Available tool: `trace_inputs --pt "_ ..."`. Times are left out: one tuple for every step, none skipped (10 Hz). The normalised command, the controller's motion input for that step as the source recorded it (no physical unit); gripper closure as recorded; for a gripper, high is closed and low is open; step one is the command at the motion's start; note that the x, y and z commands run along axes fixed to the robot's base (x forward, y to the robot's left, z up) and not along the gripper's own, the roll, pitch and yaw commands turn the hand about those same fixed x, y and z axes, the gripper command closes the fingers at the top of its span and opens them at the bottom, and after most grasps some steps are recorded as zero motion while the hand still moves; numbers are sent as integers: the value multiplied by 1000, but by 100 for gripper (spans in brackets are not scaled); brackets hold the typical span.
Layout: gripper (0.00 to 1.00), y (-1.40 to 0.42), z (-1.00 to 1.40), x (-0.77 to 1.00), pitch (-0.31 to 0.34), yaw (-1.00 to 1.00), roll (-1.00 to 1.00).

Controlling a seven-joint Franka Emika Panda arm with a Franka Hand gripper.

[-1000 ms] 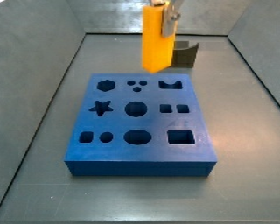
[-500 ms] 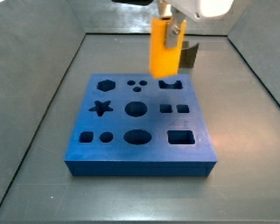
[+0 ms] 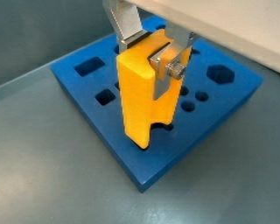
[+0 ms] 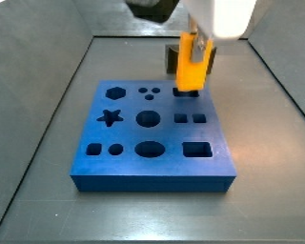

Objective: Insert the arch object.

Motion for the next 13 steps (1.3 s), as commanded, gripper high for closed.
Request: trace_inputs --pt "100 0 -289 -54 -51 -286 0" --pt "100 0 -83 -149 -17 -111 0" --pt "100 -11 -97 -20 -43 0 0" --pt "100 0 -146 0 0 -71 0" --pt "100 -20 -211 0 0 -91 0" --pt "100 -6 -251 74 0 -126 0" --pt "100 -20 -263 123 6 -229 0" --pt "100 -23 -251 71 0 -283 0" --pt "100 -9 -251 3 0 -280 -19" --pt "100 0 -283 0 0 -174 -13" --pt "100 0 -306 0 -30 -57 0" --pt "100 -34 -326 0 -67 -26 40" --pt "100 0 -306 0 -143 0 0"
